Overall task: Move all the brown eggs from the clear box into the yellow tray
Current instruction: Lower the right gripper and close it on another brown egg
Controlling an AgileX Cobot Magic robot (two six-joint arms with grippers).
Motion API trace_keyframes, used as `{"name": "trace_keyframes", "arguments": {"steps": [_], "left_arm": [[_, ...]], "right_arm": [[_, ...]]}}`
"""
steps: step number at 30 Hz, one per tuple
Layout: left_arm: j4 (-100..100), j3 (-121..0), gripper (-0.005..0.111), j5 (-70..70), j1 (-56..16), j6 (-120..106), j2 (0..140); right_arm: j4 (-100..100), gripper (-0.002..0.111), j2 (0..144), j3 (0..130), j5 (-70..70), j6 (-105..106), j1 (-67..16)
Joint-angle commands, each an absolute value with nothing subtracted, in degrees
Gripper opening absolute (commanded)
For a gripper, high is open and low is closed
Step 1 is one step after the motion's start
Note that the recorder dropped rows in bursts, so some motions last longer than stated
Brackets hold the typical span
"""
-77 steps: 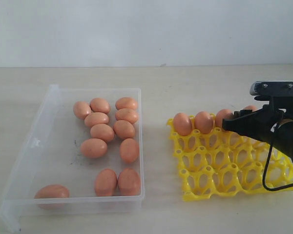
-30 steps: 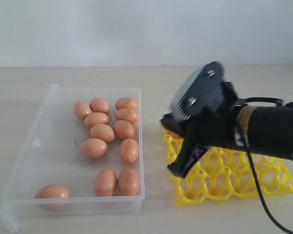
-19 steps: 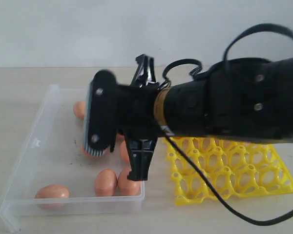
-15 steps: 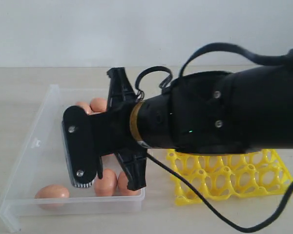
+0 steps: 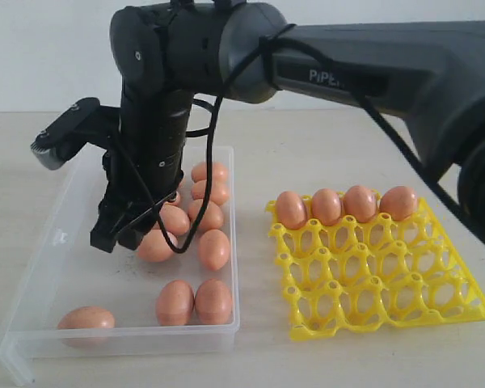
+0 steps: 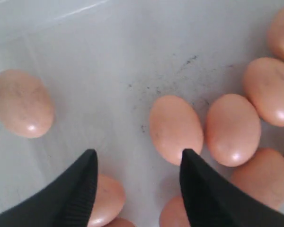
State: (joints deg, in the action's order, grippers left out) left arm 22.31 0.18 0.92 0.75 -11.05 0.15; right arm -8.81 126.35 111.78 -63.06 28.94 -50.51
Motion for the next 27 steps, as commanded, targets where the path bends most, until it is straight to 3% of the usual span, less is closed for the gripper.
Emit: {"name": "trace_keyframes", "arguments": {"steps": [1,17,23,27], "left_arm": [[22.92,0.0,0.004,0.0,0.84,-10.62,0.0],[22.92,0.0,0.004,0.0,0.84,-10.62,0.0],[22.92,0.0,0.004,0.0,0.84,-10.62,0.0],[22.92,0.0,0.004,0.0,0.84,-10.62,0.0]], "right_arm": [[-9.17,0.055,128.06,113.27,-65.94,40.87,-51.52],[-4.13,0.054,133.39,113.27,-54.95,41.43,-51.39],[-3.63,0.041,134.17,113.27,-54.61,38.02,-51.16],[-2.65,0.047,135.24,113.27,-54.88,32.43,-50.33]]}}
